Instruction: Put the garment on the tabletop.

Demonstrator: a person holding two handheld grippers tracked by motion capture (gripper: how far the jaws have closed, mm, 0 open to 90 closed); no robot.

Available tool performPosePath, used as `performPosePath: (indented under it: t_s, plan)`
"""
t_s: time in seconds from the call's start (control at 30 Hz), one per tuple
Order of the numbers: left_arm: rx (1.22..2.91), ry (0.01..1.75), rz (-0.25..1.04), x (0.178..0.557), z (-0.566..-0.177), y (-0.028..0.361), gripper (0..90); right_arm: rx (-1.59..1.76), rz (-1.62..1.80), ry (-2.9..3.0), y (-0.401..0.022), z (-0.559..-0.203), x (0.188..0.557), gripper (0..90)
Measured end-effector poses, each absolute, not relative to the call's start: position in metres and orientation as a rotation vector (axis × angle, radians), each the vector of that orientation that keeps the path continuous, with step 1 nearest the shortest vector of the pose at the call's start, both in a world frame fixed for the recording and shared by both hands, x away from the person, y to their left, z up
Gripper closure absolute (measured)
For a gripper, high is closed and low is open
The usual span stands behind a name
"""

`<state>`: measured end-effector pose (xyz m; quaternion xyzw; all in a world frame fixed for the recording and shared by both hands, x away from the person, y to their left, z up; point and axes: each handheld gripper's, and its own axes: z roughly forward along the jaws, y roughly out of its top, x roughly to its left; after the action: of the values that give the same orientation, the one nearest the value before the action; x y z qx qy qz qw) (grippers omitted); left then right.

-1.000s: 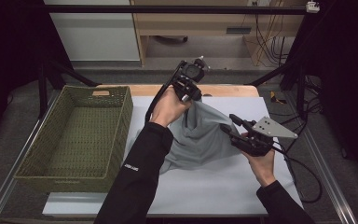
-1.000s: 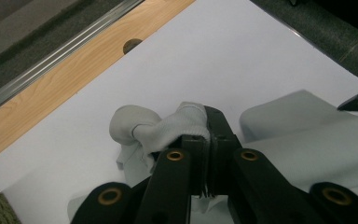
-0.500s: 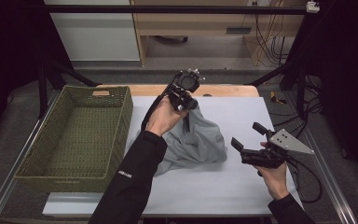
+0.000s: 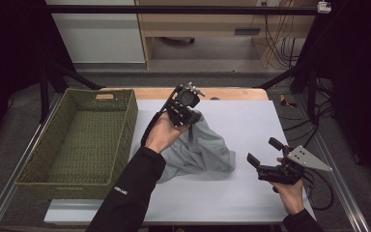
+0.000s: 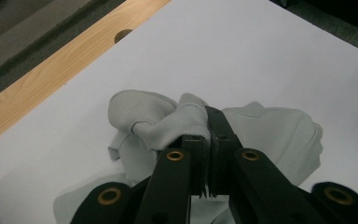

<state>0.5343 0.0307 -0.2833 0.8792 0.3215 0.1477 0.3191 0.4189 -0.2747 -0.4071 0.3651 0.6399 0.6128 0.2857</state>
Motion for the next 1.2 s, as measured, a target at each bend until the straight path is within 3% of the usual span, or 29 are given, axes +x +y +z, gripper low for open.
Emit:
performPosePath:
  t_s: [0.37,0.53,0.57,0.6,0.67,0.73,0.83,1.0,1.2]
  plan:
    - [2.338,0.831,0.340,0.526,-0.318,0.029,85.0,1.006,1.608,1.746,-0.280,-0.419,0.421,0.6]
    - [2.353,0.836,0.330,0.528,-0.332,0.026,79.8,1.013,1.603,1.745,-0.281,-0.421,0.421,0.6]
    - [2.361,0.835,0.325,0.528,-0.333,0.026,77.2,1.014,1.601,1.745,-0.281,-0.420,0.421,0.6]
    - [2.352,0.838,0.324,0.527,-0.333,0.026,68.7,1.016,1.603,1.745,-0.281,-0.421,0.421,0.6]
    - [2.316,0.838,0.313,0.527,-0.331,0.027,63.8,1.017,1.606,1.744,-0.280,-0.421,0.421,0.6]
    - [2.284,0.831,0.301,0.525,-0.325,0.029,43.8,1.021,1.612,1.744,-0.279,-0.421,0.422,0.6]
    - [2.233,0.820,0.337,0.520,-0.315,0.032,32.4,1.024,1.605,1.746,-0.279,-0.421,0.422,0.6]
    - [2.143,0.823,0.400,0.510,-0.303,0.043,21.9,1.037,1.608,1.746,-0.278,-0.422,0.423,0.6]
    - [2.028,0.825,0.458,0.495,-0.304,0.058,15.7,1.024,1.610,1.745,-0.280,-0.421,0.423,0.6]
